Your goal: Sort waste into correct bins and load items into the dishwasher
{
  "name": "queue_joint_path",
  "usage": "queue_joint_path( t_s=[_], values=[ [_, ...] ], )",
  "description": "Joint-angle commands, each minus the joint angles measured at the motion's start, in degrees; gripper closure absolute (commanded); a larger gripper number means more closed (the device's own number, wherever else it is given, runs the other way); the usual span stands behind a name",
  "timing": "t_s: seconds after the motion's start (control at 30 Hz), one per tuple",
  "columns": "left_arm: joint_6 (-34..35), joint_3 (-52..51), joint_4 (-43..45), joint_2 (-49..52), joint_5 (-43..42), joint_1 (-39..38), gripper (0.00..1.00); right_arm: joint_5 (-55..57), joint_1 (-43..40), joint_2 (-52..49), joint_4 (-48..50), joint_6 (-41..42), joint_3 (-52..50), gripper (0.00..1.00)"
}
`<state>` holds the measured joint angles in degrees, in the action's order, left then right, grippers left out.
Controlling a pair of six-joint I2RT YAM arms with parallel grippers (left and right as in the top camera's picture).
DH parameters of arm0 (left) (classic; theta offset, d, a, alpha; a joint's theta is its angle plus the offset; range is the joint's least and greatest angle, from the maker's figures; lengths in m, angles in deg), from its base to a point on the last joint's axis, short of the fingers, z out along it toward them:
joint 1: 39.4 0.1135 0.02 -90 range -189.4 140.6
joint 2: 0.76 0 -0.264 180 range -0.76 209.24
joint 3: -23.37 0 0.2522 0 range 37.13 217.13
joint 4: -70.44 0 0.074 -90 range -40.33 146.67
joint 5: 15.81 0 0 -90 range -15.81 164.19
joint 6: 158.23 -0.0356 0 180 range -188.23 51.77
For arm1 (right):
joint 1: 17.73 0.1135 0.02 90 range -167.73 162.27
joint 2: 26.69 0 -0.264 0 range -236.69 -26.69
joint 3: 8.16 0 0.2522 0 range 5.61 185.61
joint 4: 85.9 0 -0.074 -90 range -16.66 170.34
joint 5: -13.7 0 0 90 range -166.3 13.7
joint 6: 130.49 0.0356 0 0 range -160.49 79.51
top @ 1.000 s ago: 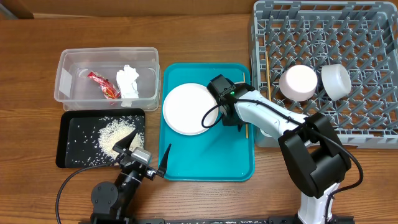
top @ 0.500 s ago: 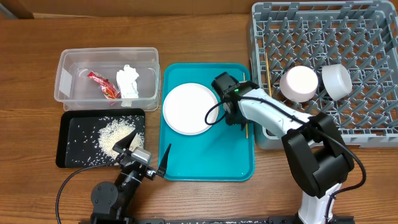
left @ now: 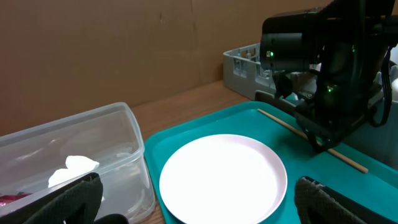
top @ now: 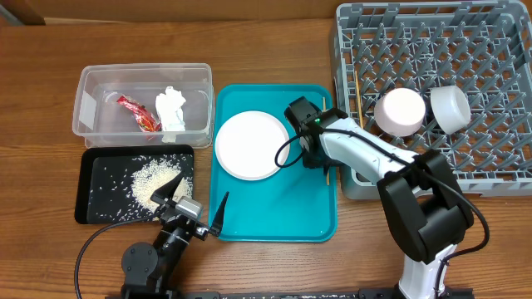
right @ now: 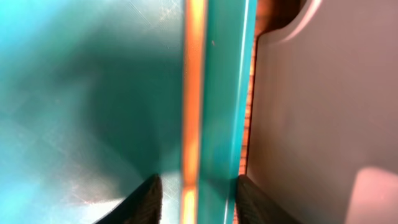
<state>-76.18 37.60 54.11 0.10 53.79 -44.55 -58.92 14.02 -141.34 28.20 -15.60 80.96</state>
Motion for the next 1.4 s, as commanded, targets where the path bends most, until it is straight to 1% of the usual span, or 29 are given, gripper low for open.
queue_joint_path(
  t_s=[0.0, 0.17, 0.43, 0.77, 0.97, 1.23, 1.27, 1.37],
  values=[
    [-0.8, -0.2, 0.0, -0.5, -0.4, 0.3, 0.00, -2.3, 2.3, -3.5, -1.0, 0.2, -1.4, 0.62],
    [-0.8, -0.2, 0.0, -0.5, -0.4, 0.3, 0.00, -0.3, 3.4, -1.8, -3.8, 0.2, 1.8, 0.62],
    [-0.8, -0.2, 0.0, -0.5, -0.4, 0.3, 0.00, -0.3, 3.9, 2.0, -2.2, 0.3, 2.4, 0.62],
    [-0.8, -0.2, 0.0, -0.5, -0.4, 0.3, 0.00, 2.1, 3.9, 2.9, -0.5, 0.2, 2.4, 0.62],
    [-0.8, -0.2, 0.0, -0.5, -0.4, 0.3, 0.00, 2.0, 3.8, 2.9, 0.7, 0.2, 2.2, 0.56],
    [-0.8, -0.2, 0.0, -0.5, -0.4, 0.3, 0.00, -1.2, 3.8, 2.1, 3.0, 1.1, -1.4, 0.59],
    [-0.8, -0.2, 0.0, -0.5, -0.4, 0.3, 0.00, -1.2, 3.8, 2.0, 3.5, 1.6, -2.3, 0.61],
    [-0.8, -0.2, 0.0, -0.5, -0.4, 0.3, 0.00, -1.2, 3.8, 2.0, 3.9, 4.0, -4.5, 0.61]
  ],
)
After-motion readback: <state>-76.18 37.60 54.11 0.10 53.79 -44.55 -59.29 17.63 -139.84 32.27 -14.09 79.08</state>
